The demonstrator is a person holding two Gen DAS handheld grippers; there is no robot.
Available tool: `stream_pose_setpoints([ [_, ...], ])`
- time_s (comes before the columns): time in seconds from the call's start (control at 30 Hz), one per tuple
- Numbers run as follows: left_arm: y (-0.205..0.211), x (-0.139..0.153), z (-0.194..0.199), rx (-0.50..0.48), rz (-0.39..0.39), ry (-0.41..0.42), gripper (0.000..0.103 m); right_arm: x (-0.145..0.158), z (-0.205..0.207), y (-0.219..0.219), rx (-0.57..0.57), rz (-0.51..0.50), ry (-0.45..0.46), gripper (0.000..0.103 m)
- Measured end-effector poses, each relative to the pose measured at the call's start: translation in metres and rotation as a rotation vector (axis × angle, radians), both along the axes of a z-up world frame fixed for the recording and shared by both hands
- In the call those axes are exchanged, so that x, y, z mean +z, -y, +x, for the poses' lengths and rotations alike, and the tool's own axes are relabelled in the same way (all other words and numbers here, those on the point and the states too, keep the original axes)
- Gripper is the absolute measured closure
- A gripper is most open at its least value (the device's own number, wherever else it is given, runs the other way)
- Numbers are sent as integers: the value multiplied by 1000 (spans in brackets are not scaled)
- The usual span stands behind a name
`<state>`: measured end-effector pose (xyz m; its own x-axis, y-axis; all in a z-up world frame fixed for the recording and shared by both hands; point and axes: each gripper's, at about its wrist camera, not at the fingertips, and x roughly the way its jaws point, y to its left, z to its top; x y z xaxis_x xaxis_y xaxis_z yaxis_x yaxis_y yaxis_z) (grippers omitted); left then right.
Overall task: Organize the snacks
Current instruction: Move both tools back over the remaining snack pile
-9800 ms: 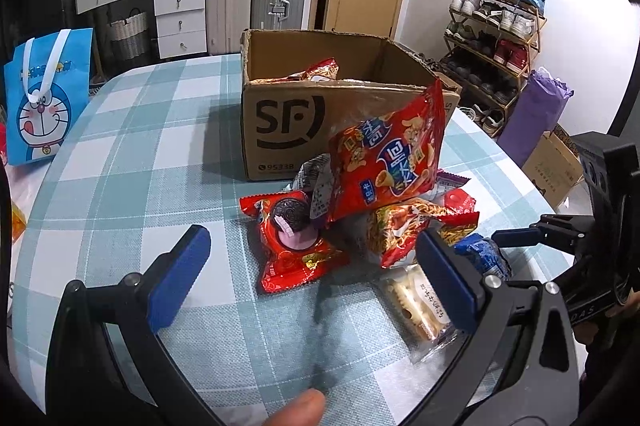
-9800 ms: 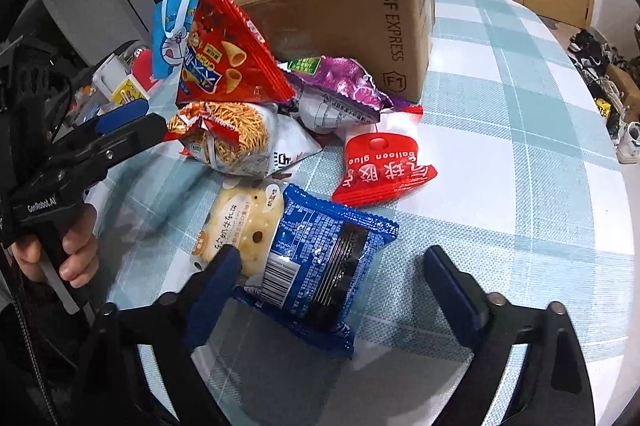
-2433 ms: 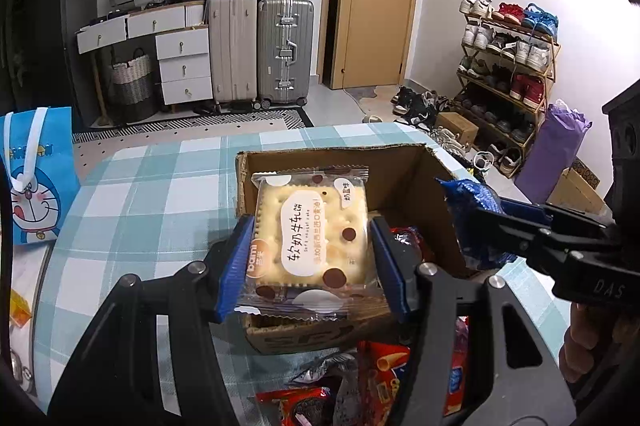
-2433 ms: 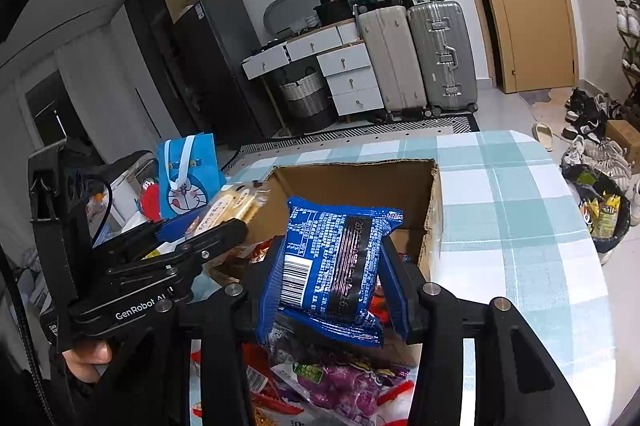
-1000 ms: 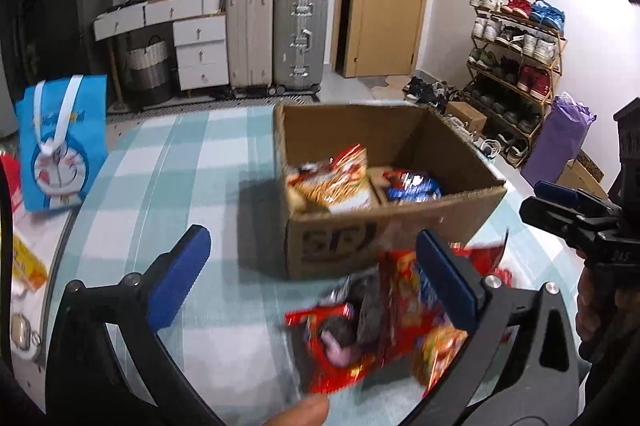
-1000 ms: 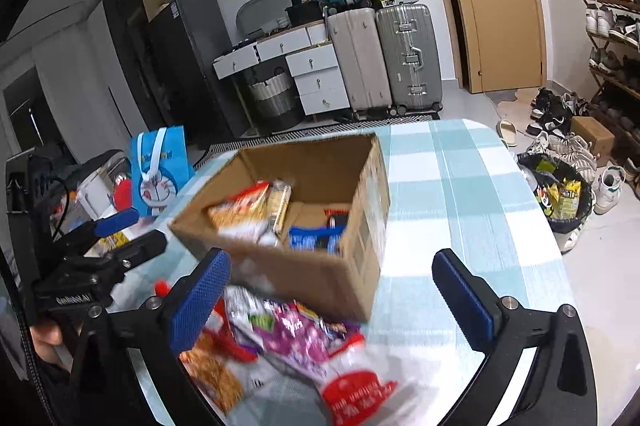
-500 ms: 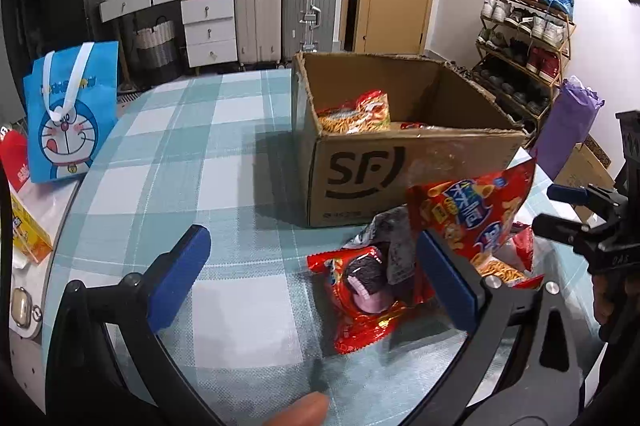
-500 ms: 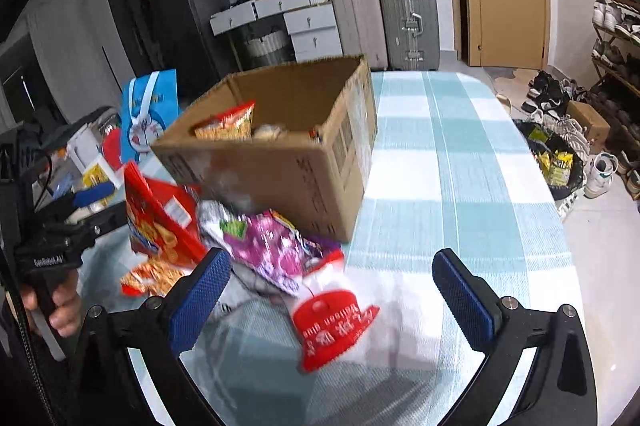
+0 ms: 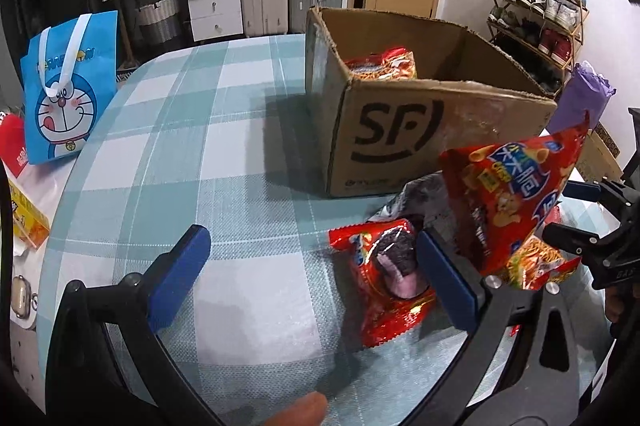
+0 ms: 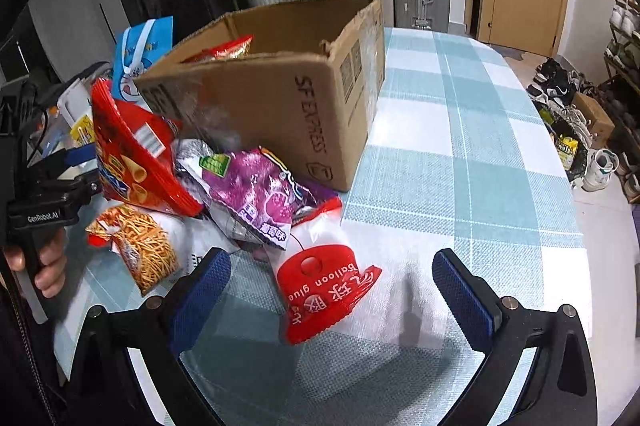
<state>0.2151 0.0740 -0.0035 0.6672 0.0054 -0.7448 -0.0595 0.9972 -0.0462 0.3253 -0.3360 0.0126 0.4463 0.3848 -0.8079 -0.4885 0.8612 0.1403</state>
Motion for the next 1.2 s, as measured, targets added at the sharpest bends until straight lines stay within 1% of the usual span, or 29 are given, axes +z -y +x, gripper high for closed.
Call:
stream_pose_setpoints([
  [0.1, 0, -4, 2, -1, 6, -12, 1, -4, 2, -5, -3, -10, -6, 1],
  [0.2, 0, -9, 5, -4, 13, -26, 1, -10, 3, -12, -8, -44, 3, 1],
  [0.3, -2, -13, 7, 10, 20, -39, 1, -14, 3, -16, 1, -56, -4, 1],
  [0.43, -7, -16, 10, 15, -9, -48, 1, -18, 6, -15, 6, -57, -12, 1],
  [0.57, -7, -19, 12, -5, -45, -59, 1, -21, 9, -12, -6, -48, -18, 1],
  [0.73, -2, -23, 13, -31, -49, -80, 1, -26, 13, -15, -6, -82, -14, 1],
  [0.87, 1, -25, 14, -47, -73, -91, 1, -27, 14, -14, -6, -73, -20, 1],
  [1.07, 1, -31, 16, -29, -114, -97, 1, -27, 15, -14, -13, -70, -18, 1],
  [1.2, -4, -33, 19, -13, -121, -94, 0, -27, 13, -15, -14, -75, -15, 1],
])
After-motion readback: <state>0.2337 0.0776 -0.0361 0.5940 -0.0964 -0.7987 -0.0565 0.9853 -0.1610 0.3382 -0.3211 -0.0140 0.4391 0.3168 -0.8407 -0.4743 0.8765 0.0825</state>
